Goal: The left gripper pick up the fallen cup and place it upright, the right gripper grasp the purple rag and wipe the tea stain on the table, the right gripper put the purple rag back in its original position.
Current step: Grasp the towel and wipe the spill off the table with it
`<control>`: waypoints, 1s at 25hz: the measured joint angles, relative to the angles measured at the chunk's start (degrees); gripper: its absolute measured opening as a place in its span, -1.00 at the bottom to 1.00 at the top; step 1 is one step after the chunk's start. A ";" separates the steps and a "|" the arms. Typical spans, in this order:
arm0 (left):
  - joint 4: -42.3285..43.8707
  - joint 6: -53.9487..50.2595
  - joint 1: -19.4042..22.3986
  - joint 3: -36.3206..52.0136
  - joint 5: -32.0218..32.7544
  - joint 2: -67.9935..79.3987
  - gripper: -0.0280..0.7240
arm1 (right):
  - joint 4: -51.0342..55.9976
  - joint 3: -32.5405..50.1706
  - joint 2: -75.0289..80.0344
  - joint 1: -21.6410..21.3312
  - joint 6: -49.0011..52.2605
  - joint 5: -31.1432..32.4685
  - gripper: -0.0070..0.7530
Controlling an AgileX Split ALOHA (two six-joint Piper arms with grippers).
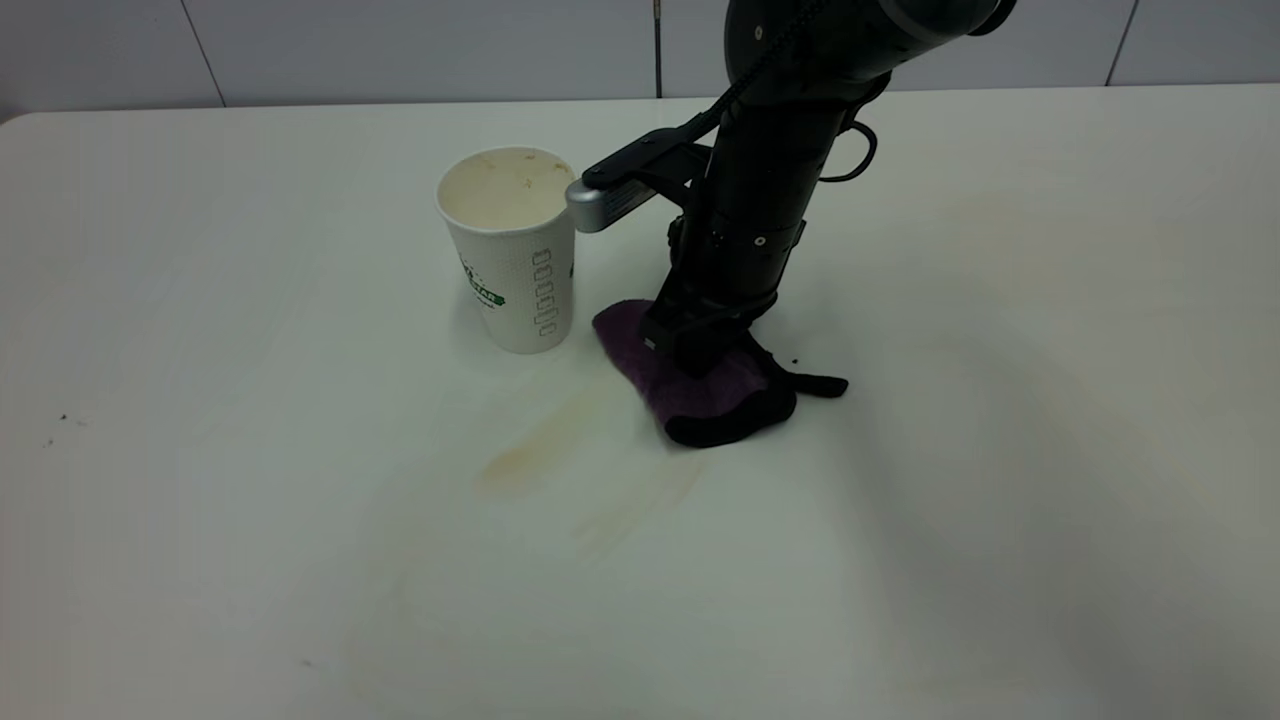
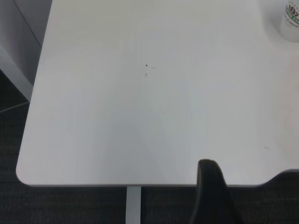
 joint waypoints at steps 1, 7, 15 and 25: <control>0.00 0.00 0.00 0.00 0.00 0.00 0.38 | -1.13 -0.71 0.21 -0.19 0.77 0.00 -0.83; 0.00 0.00 0.00 0.00 0.00 0.00 0.38 | -8.75 -4.06 1.26 -0.86 9.13 0.21 -0.83; 0.00 0.05 0.00 0.00 0.00 0.00 0.38 | -1.70 -6.45 1.64 -0.13 4.19 4.99 -0.82; 0.00 0.05 0.00 0.00 0.00 0.00 0.38 | 3.66 -7.72 1.64 1.50 -0.09 7.60 -0.82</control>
